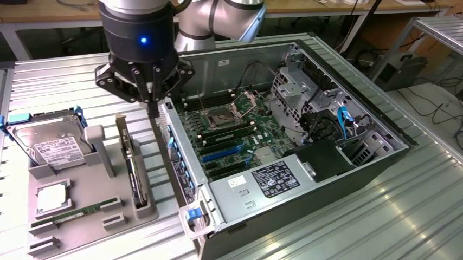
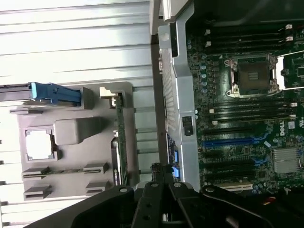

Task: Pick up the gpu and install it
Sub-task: 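Reach for the gpu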

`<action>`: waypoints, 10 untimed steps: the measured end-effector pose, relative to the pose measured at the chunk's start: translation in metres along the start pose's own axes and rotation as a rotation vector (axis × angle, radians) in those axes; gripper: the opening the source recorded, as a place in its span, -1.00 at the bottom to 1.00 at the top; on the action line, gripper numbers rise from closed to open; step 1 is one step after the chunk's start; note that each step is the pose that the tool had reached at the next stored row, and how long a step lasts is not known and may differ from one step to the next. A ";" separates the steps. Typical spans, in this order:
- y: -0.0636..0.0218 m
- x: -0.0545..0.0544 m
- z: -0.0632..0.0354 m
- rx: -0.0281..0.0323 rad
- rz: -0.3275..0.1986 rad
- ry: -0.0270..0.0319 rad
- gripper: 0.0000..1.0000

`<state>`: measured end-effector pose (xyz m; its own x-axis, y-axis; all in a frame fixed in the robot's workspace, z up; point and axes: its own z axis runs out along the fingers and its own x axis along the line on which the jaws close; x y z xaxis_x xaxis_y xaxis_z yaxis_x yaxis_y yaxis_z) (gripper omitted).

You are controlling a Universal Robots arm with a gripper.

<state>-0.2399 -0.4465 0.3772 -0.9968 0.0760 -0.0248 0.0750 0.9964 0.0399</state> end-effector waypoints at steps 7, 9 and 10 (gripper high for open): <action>-0.0061 0.028 0.0053 0.0080 0.000 -0.0006 -0.79; -0.0076 0.035 0.0071 0.0107 0.000 -0.0009 -0.79; -0.0084 0.038 0.0081 0.0121 0.000 -0.0009 -0.79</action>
<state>-0.2781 -0.4517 0.3679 -0.9968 0.0759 -0.0258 0.0752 0.9968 0.0277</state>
